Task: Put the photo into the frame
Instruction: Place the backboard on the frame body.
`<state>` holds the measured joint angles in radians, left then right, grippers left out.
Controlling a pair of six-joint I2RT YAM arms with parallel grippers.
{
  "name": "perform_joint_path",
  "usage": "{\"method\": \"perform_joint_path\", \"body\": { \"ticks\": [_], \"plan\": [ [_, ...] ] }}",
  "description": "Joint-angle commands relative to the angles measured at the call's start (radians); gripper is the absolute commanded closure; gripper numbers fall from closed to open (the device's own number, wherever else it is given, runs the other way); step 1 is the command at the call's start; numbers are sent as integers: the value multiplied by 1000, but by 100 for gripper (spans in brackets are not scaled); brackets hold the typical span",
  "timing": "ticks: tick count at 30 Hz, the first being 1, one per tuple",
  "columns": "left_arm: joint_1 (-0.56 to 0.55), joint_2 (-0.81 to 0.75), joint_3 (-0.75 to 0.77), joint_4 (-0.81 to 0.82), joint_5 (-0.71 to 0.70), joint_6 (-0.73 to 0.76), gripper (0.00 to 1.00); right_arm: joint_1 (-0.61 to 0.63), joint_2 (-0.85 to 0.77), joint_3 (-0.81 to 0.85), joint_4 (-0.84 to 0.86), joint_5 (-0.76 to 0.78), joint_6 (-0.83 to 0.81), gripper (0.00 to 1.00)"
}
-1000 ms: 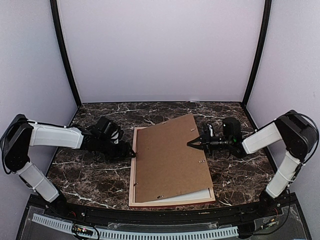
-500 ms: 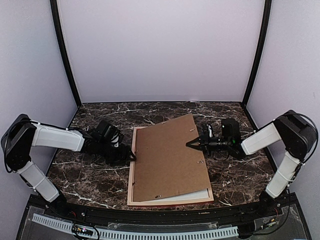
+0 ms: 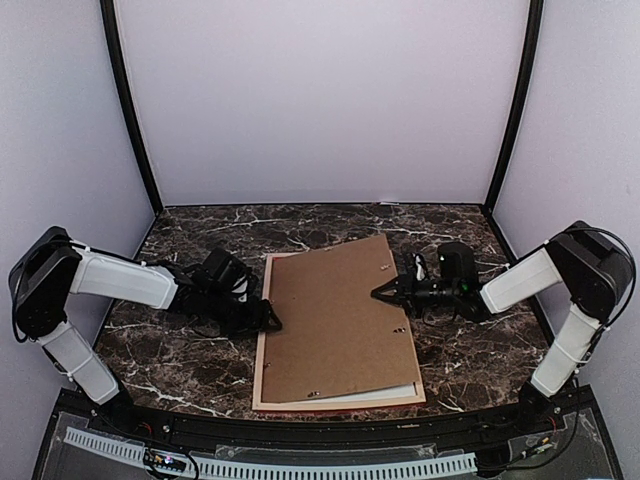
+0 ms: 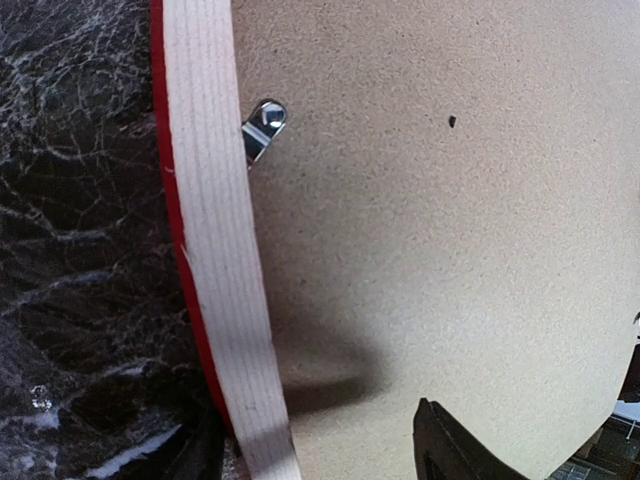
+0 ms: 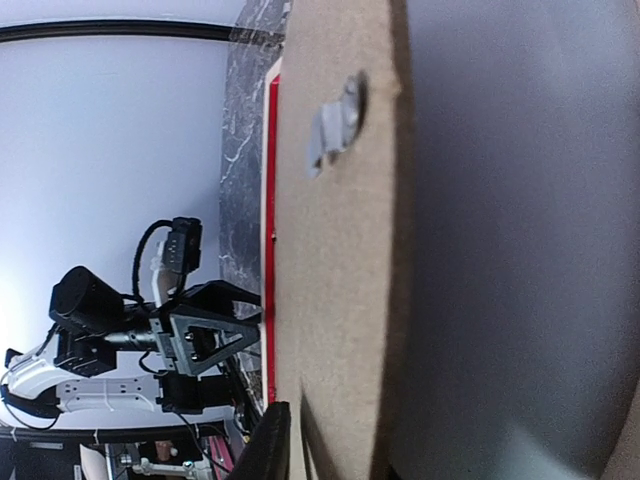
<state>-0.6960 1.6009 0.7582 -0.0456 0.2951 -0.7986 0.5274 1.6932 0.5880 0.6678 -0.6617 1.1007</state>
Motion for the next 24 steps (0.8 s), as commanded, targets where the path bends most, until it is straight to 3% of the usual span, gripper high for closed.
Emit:
{"method": "perform_joint_path", "body": {
  "ticks": [1, 13, 24],
  "plan": [
    [-30, 25, -2, 26, 15, -19, 33, 37, -14, 30, -89, 80, -87, 79],
    [-44, 33, 15, 15, -1, -14, 33, 98, -47, 161, -433, 233, -246, 39],
    [-44, 35, 26, -5, -18, -2, 33, 154, -34, 285, -677, 392, -325, 13]
  ]
}}
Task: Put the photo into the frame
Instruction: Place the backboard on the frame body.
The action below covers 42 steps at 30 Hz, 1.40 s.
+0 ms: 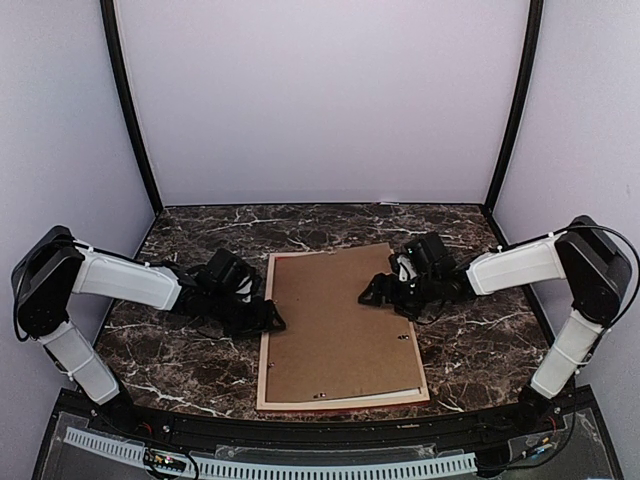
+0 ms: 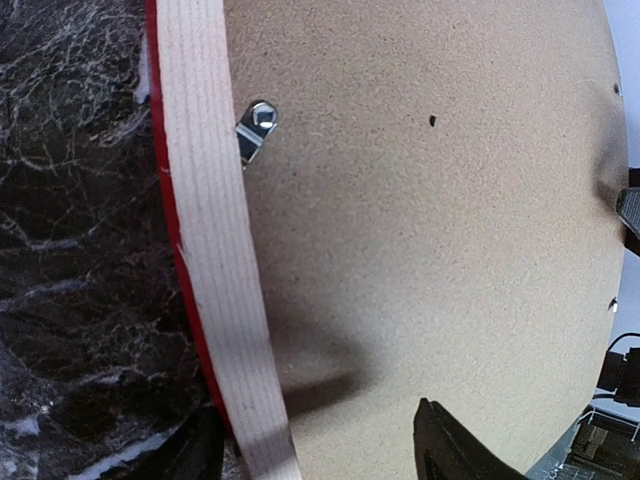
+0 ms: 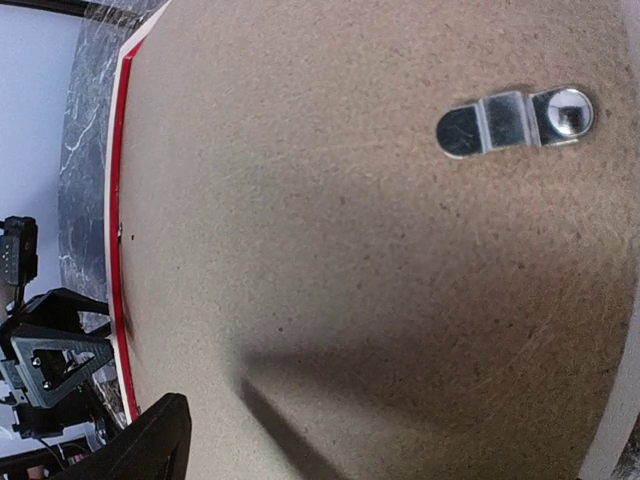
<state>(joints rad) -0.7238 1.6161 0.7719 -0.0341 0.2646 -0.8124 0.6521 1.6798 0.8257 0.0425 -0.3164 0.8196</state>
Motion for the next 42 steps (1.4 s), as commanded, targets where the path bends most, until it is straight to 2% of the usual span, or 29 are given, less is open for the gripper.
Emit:
{"method": "perform_joint_path", "body": {
  "ticks": [1, 14, 27, 42],
  "plan": [
    [-16, 19, 14, -20, 10, 14, 33, 31, -21, 50, -71, 52, -44, 12],
    [-17, 24, 27, -51, -13, 32, 33, 33, -44, 61, -131, 104, -48, 6],
    [-17, 21, 30, -69, -27, 42, 33, 33, -88, 99, -238, 182, -85, 5],
    [-17, 10, 49, -100, -55, 60, 33, 32, -124, 129, -375, 346, -145, 6]
  ]
}}
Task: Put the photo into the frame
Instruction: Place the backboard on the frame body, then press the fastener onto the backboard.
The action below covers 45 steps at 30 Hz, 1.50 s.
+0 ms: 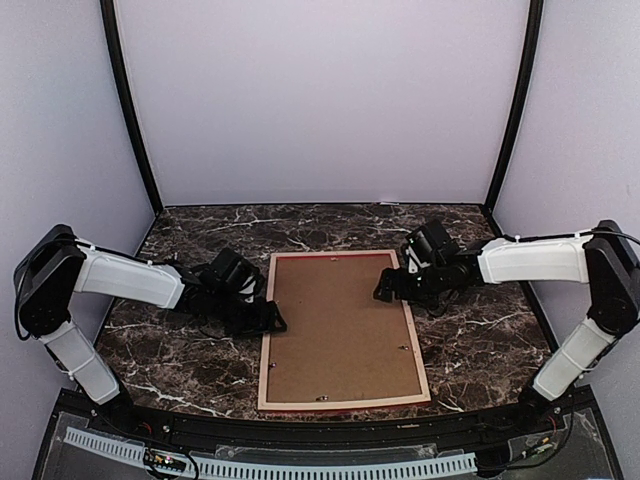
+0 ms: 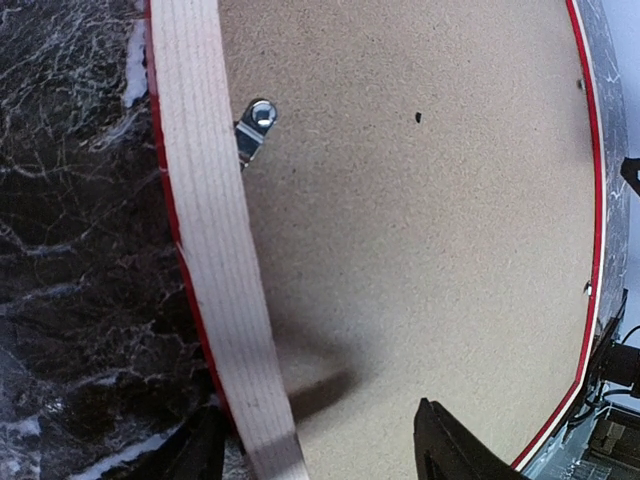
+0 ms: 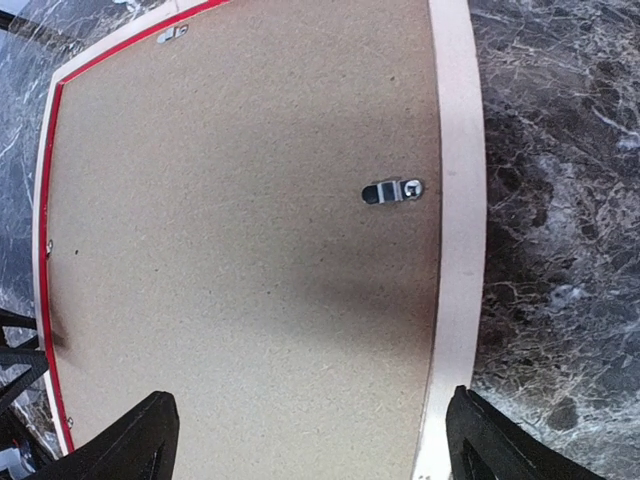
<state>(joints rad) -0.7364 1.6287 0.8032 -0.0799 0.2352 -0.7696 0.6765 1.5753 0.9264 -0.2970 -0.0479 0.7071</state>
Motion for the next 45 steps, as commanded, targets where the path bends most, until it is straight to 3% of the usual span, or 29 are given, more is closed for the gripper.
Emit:
{"method": "perform_joint_path", "body": {
  "ticks": [1, 12, 29, 37, 45],
  "plan": [
    [-4, -2, 19, -56, -25, 18, 33, 7, -17, 31, -40, 86, -34, 6],
    [-3, -23, 60, -128, -84, 54, 33, -26, 49, 9, -1, 52, -68, 15],
    [72, -31, 147, -221, -108, 175, 29, -46, 78, -58, 42, 8, -95, 46],
    [81, 41, 236, -289, -165, 243, 29, -46, 80, -89, 61, 5, -96, 61],
    [82, 142, 330, -360, -241, 326, 32, -46, 72, -110, 70, 1, -90, 64]
  ]
}}
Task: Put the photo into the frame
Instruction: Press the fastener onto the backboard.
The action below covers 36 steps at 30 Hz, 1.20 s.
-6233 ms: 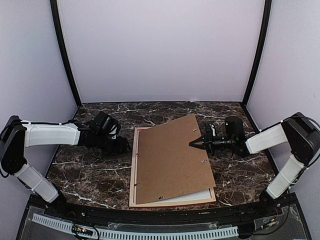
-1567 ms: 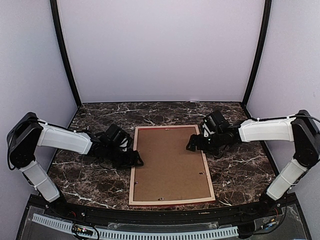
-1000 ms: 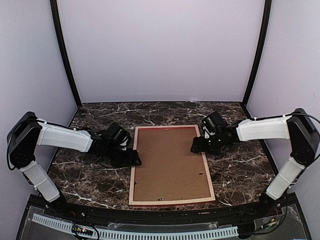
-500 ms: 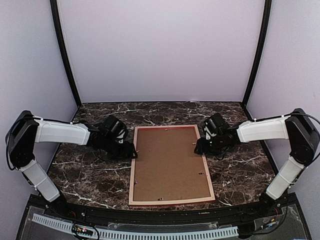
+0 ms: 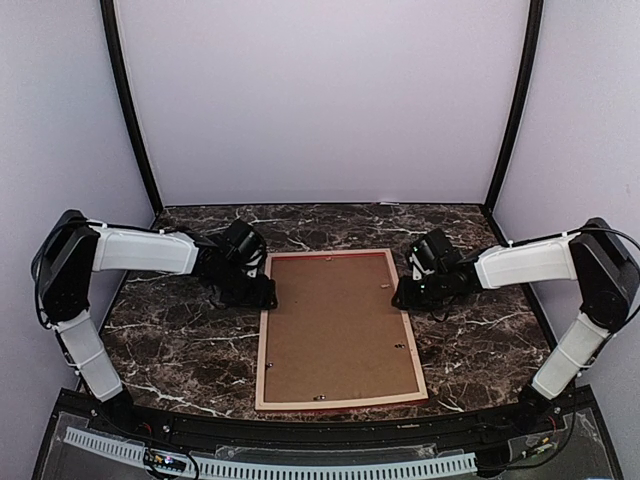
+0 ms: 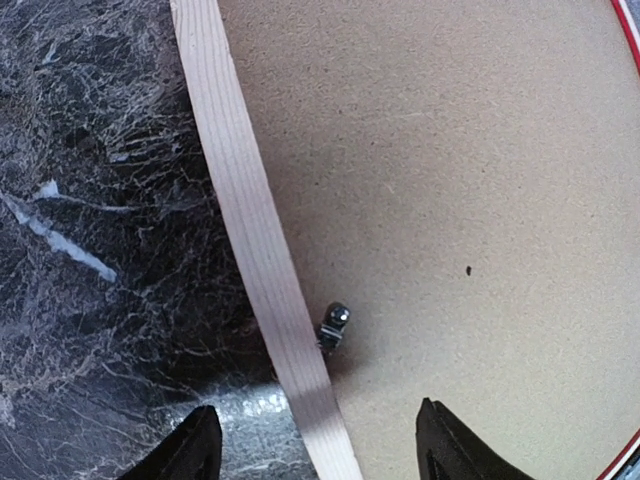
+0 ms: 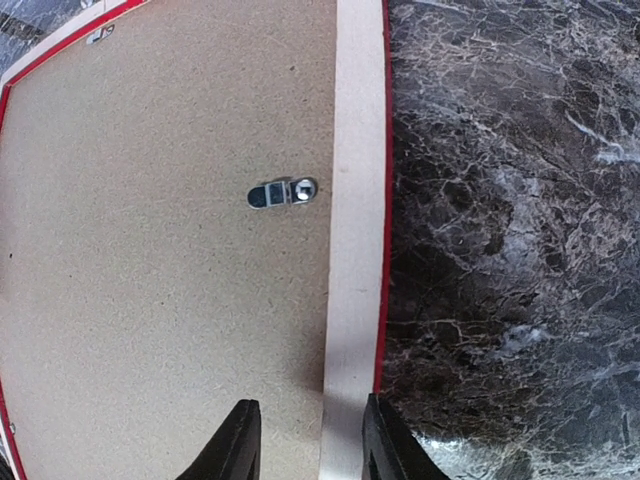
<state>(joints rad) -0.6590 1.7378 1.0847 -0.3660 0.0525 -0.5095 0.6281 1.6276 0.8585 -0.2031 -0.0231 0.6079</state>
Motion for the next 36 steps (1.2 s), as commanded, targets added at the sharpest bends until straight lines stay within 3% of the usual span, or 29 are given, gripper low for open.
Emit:
{"method": "perform_joint_path", "body": {
  "ticks": [1, 12, 24, 36],
  "plan": [
    [4, 40, 62, -78, -79, 70, 33, 2, 20, -44, -23, -24, 10, 64],
    [4, 138, 122, -90, -102, 137, 42, 1, 25, -48, -15, -35, 11, 65],
    [7, 160, 122, -78, -113, 154, 64, 2, 18, -63, -5, -46, 15, 65],
    [11, 160, 100, -13, -94, 188, 78, 2, 24, -68, 5, -55, 17, 66]
  ]
}}
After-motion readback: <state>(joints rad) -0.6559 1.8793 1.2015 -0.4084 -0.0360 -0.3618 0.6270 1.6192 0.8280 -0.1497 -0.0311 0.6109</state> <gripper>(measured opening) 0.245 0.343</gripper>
